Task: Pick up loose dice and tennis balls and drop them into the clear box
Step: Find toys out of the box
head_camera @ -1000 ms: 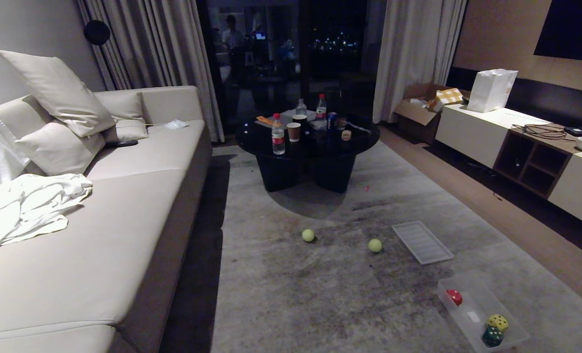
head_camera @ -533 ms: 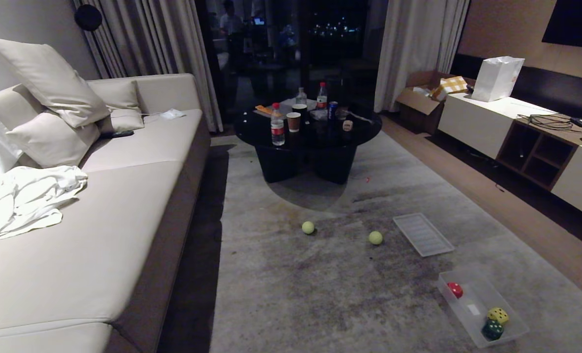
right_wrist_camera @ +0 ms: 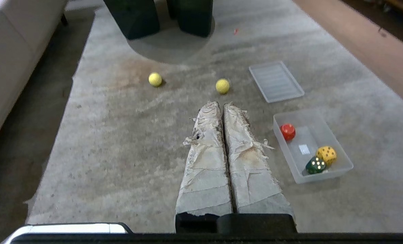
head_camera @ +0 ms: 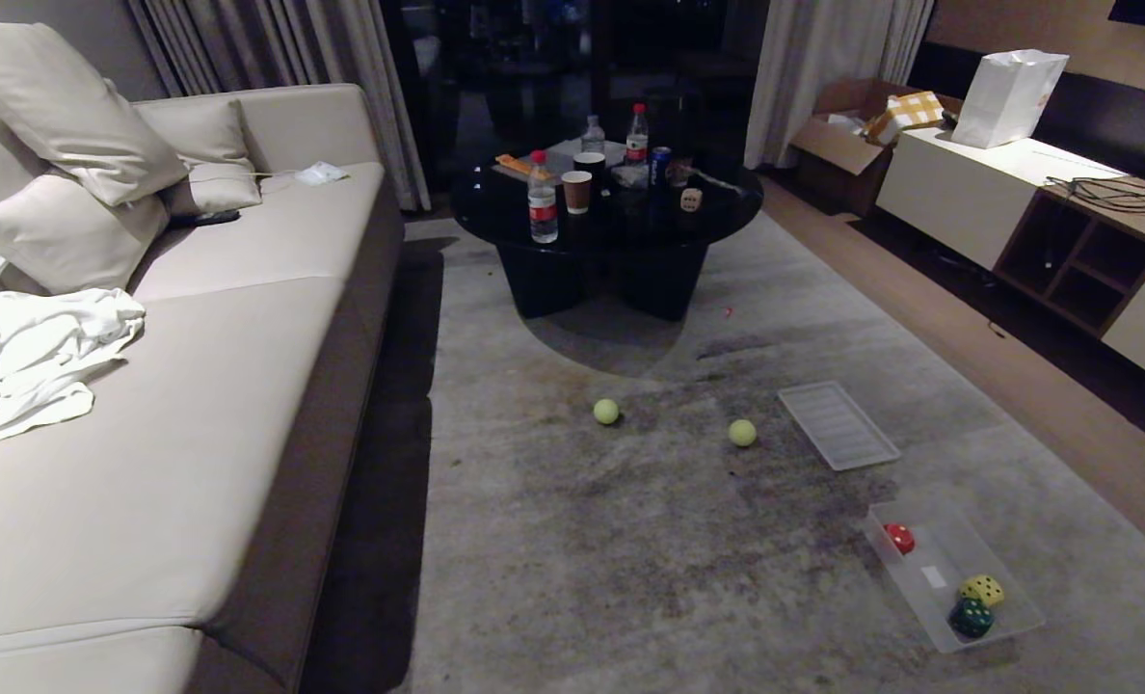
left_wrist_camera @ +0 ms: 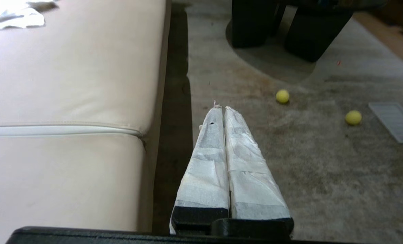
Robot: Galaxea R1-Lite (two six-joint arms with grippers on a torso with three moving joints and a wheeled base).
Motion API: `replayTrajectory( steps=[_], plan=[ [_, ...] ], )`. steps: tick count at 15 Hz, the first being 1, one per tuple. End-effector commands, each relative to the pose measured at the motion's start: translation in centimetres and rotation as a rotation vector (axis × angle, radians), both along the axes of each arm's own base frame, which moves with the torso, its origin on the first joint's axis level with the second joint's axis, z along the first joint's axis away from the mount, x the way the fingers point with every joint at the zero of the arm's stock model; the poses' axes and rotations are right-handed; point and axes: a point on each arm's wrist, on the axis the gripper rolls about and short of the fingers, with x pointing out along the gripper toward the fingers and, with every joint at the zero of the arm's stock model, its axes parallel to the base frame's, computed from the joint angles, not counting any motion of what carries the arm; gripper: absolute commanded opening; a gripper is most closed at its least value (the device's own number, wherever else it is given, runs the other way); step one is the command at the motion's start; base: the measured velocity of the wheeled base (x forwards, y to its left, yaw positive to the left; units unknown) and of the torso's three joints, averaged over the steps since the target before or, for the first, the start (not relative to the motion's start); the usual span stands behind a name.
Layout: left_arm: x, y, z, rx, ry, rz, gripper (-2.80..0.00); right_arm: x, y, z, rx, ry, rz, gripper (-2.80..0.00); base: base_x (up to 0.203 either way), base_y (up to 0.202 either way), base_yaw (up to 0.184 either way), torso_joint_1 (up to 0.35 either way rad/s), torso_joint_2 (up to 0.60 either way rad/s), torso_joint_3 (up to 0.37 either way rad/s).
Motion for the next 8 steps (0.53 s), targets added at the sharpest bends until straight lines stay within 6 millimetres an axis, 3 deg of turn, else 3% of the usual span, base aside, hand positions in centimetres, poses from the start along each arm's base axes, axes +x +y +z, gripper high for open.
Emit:
replayTrajectory(
  steps=[1, 8],
  plan=[
    [0.02, 0.00, -0.03, -0.001, 0.002, 0.001, -2.80, 0.08, 0.00, -0.30, 0.000, 0.010, 0.000, -2.80, 0.000, 0.000, 0.000, 0.002, 0.00, -0.193],
    [0.02, 0.00, -0.02, 0.004, 0.000, 0.001, -2.80, 0.08, 0.00, -0.30, 0.001, 0.010, -0.001, -2.80, 0.000, 0.000, 0.000, 0.004, 0.00, -0.201]
  ],
)
